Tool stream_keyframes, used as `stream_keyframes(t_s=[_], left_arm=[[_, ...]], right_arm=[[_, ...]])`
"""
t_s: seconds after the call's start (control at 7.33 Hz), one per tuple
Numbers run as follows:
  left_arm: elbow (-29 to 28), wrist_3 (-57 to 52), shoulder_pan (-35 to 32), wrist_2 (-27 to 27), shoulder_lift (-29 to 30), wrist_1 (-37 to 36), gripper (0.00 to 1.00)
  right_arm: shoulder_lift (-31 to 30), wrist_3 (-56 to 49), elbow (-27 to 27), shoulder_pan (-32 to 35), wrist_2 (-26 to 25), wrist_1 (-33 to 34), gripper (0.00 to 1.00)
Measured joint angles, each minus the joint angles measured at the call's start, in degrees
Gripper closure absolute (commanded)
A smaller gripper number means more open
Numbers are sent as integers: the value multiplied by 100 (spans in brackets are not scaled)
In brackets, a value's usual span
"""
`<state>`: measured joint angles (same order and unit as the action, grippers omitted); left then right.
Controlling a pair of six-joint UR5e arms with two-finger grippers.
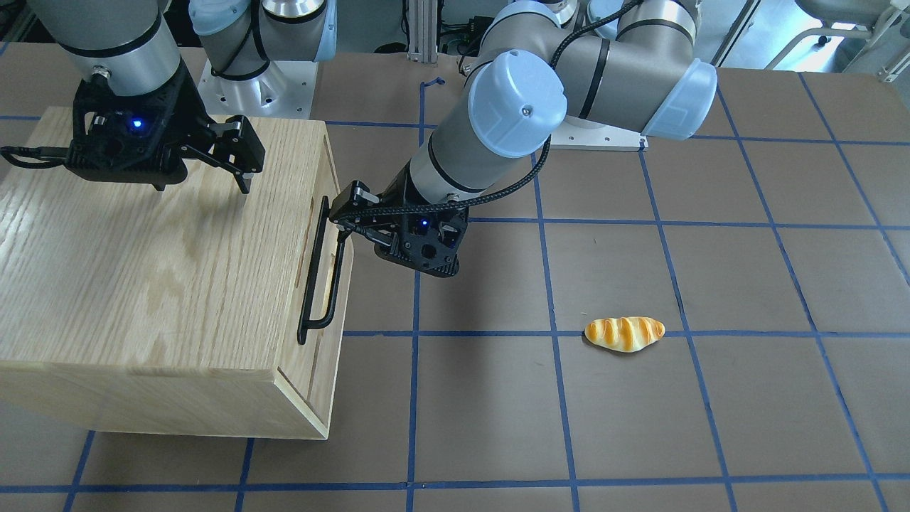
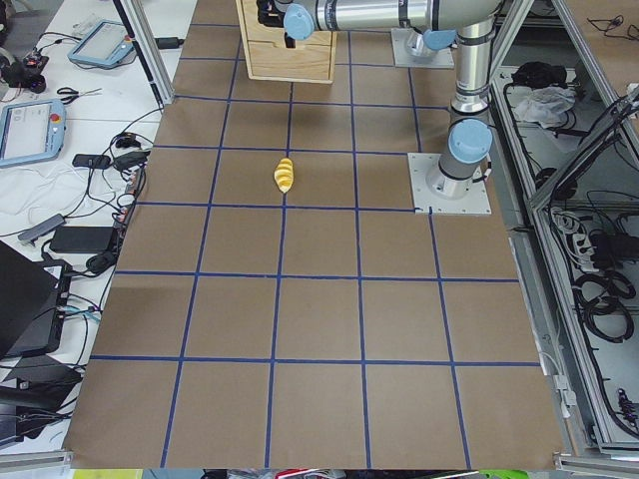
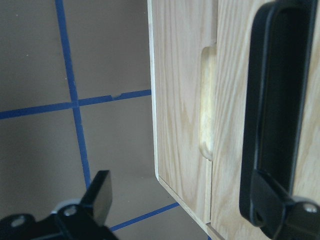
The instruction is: Open upper drawer
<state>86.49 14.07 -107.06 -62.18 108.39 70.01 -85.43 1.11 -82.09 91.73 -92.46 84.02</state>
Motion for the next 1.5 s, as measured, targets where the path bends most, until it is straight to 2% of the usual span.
stream_keyframes(t_s=[1.5], left_arm=[[8, 65, -130, -2, 365, -658, 2]], right_arm=[[0, -3, -3, 0, 0, 0, 0]])
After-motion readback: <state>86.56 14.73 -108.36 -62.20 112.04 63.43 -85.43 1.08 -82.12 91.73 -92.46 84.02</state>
